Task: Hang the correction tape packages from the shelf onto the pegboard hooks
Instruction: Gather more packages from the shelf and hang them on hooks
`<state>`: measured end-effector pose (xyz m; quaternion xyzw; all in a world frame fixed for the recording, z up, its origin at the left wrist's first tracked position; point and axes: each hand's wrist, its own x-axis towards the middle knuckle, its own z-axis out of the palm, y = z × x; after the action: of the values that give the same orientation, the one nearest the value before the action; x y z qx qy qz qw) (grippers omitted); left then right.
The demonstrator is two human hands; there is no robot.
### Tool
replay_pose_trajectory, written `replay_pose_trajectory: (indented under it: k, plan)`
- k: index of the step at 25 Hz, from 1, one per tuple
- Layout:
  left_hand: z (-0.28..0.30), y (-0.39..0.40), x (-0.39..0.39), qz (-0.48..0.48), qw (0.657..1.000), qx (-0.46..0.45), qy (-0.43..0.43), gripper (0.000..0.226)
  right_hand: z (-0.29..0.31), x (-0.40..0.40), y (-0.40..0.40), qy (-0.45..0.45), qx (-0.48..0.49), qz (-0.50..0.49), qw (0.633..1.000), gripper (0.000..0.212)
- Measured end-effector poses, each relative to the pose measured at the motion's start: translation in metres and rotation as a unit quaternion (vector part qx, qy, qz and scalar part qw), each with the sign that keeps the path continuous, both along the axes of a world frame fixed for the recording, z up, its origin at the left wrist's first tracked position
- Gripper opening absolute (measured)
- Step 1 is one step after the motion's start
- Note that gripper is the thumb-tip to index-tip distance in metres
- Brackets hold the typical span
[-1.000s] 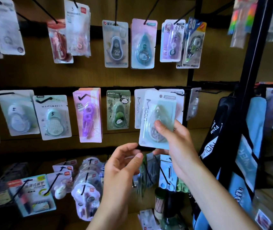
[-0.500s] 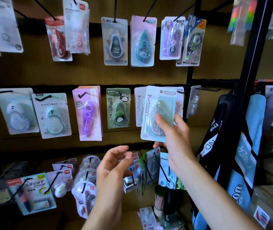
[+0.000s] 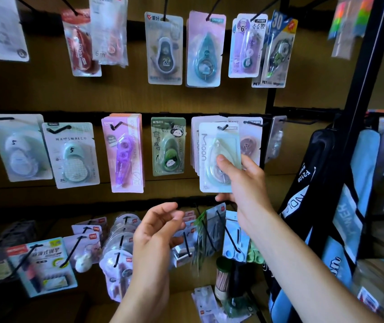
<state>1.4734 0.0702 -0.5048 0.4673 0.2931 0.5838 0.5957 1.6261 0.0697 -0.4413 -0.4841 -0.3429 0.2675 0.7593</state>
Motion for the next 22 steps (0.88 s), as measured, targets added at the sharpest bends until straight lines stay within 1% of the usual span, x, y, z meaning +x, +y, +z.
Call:
replay_pose_trajectory:
  k: [2,3,5,6,7,9,11,14,15,17,18,20,22]
  plan:
    - [-0.001,0.0,-0.001,0.0,1.0,-0.003,0.002,0.021,0.008,0.004,0.023,0.029,-0.046,-0.002,0.999,0.024]
    - [-0.001,0.001,-0.003,0.001,1.0,-0.003,0.003,0.021,0.012,0.006,0.034,0.057,-0.071,-0.002,0.996,0.03]
    - [-0.002,0.004,-0.009,0.006,1.0,-0.003,0.004,0.02,0.016,0.011,0.053,0.105,-0.12,-0.002,0.987,0.053]
    - [-0.002,0.005,-0.013,0.01,1.0,-0.004,0.003,0.019,0.014,0.013,0.059,0.112,-0.147,-0.001,0.983,0.062]
    - [-0.003,0.006,-0.017,0.013,1.0,-0.007,0.003,0.019,0.009,0.015,0.063,0.112,-0.173,0.005,0.978,0.065]
    - [-0.004,0.007,-0.027,0.019,1.0,-0.015,0.001,0.019,-0.006,0.014,0.063,0.115,-0.207,0.02,0.971,0.063]
    - [-0.011,0.01,-0.032,0.021,0.999,-0.025,-0.008,0.019,-0.029,0.011,0.054,0.12,-0.207,-0.003,0.971,0.052]
    - [-0.038,0.015,-0.028,0.013,0.998,-0.056,-0.02,0.019,-0.09,0.002,0.027,0.161,-0.132,-0.102,0.973,0.031]
    - [-0.052,0.016,-0.022,0.007,0.997,-0.078,-0.023,0.019,-0.117,-0.003,0.017,0.181,-0.106,-0.137,0.968,0.029]
    - [-0.092,0.016,-0.008,-0.015,0.987,-0.16,-0.029,0.02,-0.185,-0.013,0.0,0.205,-0.091,-0.193,0.955,0.03]
    - [-0.115,0.016,-0.001,-0.025,0.977,-0.208,-0.026,0.02,-0.221,-0.018,-0.006,0.219,-0.105,-0.214,0.946,0.031]
    - [-0.163,0.017,0.011,-0.023,0.955,-0.296,-0.003,0.019,-0.289,-0.017,-0.012,0.245,-0.183,-0.224,0.925,0.033]
    - [-0.208,0.019,0.018,-0.006,0.93,-0.365,0.031,0.017,-0.351,-0.006,-0.017,0.28,-0.31,-0.154,0.895,0.031]
